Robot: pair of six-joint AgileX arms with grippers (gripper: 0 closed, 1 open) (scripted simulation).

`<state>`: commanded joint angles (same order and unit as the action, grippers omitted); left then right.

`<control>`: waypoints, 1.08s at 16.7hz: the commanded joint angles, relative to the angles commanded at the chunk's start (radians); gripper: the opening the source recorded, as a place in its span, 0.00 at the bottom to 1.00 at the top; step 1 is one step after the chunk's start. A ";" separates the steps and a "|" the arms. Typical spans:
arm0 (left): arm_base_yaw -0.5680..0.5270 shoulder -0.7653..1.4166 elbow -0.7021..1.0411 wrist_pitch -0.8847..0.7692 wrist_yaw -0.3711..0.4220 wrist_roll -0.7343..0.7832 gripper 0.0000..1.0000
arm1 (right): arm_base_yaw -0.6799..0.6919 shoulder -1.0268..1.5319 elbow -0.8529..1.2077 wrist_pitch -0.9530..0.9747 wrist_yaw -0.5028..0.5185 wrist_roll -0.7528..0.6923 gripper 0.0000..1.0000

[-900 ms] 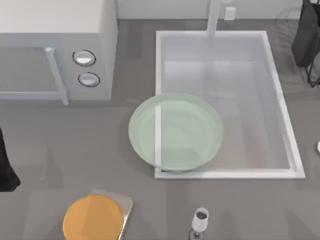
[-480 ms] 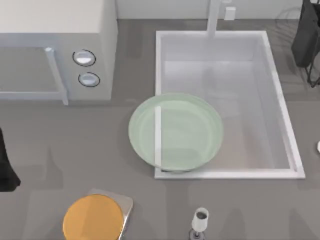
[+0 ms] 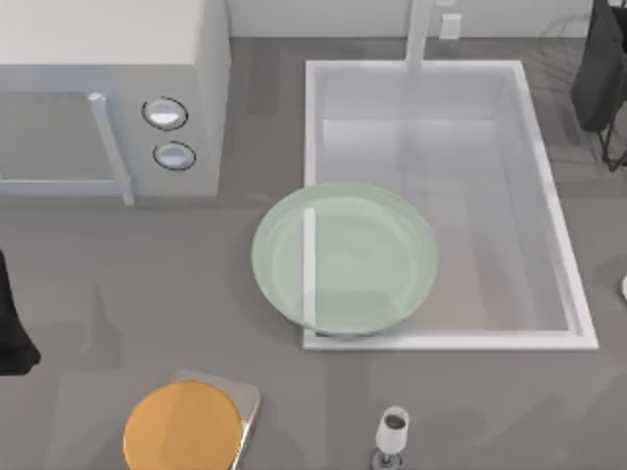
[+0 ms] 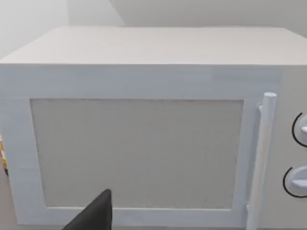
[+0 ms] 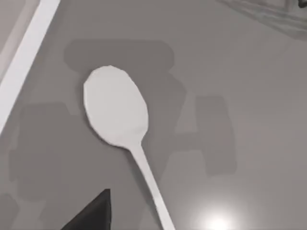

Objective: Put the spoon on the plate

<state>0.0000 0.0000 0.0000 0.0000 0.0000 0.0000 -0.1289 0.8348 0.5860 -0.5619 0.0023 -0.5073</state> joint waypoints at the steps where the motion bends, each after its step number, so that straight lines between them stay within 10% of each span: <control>1: 0.000 0.000 0.000 0.000 0.000 0.000 1.00 | -0.014 0.097 0.062 -0.060 0.000 -0.054 1.00; 9: 0.000 0.000 0.000 0.000 0.000 0.000 1.00 | -0.099 0.702 0.450 -0.431 0.002 -0.389 1.00; 18: 0.000 0.000 0.000 0.000 0.000 0.000 1.00 | -0.106 0.782 0.500 -0.479 0.002 -0.436 1.00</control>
<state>0.0000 0.0000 0.0000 0.0000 0.0000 0.0000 -0.2353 1.6170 1.0862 -1.0412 0.0042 -0.9432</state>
